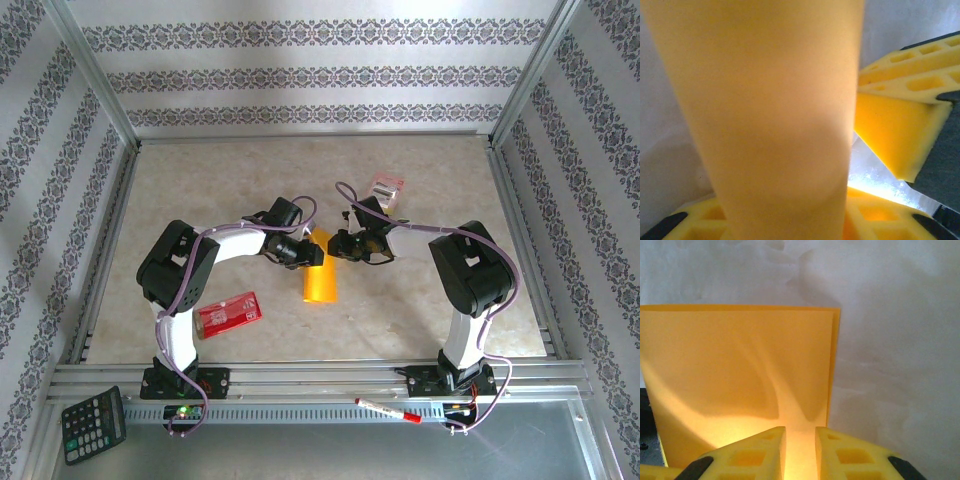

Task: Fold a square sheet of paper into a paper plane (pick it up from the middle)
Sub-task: First fold in half a square sheet of paper at the center of the table.

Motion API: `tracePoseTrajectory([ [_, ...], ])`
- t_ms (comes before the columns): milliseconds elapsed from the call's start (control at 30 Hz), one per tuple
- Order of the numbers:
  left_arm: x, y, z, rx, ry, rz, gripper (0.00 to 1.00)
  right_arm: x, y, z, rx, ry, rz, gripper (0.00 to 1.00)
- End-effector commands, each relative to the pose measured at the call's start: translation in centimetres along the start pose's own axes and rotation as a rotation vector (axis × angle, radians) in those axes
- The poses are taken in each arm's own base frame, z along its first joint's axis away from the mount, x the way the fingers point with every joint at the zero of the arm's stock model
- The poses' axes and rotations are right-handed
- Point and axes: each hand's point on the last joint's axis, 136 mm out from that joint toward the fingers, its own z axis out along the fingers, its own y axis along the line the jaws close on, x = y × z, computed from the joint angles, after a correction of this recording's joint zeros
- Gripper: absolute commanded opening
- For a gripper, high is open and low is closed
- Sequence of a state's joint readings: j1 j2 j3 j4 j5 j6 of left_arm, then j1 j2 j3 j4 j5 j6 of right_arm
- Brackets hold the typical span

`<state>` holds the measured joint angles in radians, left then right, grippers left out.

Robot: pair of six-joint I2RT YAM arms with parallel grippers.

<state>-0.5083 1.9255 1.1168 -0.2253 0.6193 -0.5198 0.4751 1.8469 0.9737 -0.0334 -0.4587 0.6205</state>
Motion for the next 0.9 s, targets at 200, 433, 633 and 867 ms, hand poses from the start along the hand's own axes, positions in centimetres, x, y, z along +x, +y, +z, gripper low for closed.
tracePoseTrajectory([
  [200, 1.5, 3.9, -0.4, -0.149, 0.035, -0.083, 0.35, -1.3, 0.4, -3.6, -0.009, -0.066, -0.061, 0.28],
  [433, 1.3, 3.6, -0.3, -0.136, 0.042, -0.085, 0.28, -1.1, -1.0, -4.7, 0.012, -0.080, -0.052, 0.29],
  [633, 1.6, 1.3, -0.1, -0.048, 0.102, -0.041, 0.27, -0.5, -1.6, -5.7, 0.020, -0.077, -0.050, 0.29],
  [867, 3.0, 3.1, 0.1, -0.205, 0.192, -0.034, 0.30, 0.8, -2.5, -7.4, 0.046, -0.063, -0.050, 0.29],
])
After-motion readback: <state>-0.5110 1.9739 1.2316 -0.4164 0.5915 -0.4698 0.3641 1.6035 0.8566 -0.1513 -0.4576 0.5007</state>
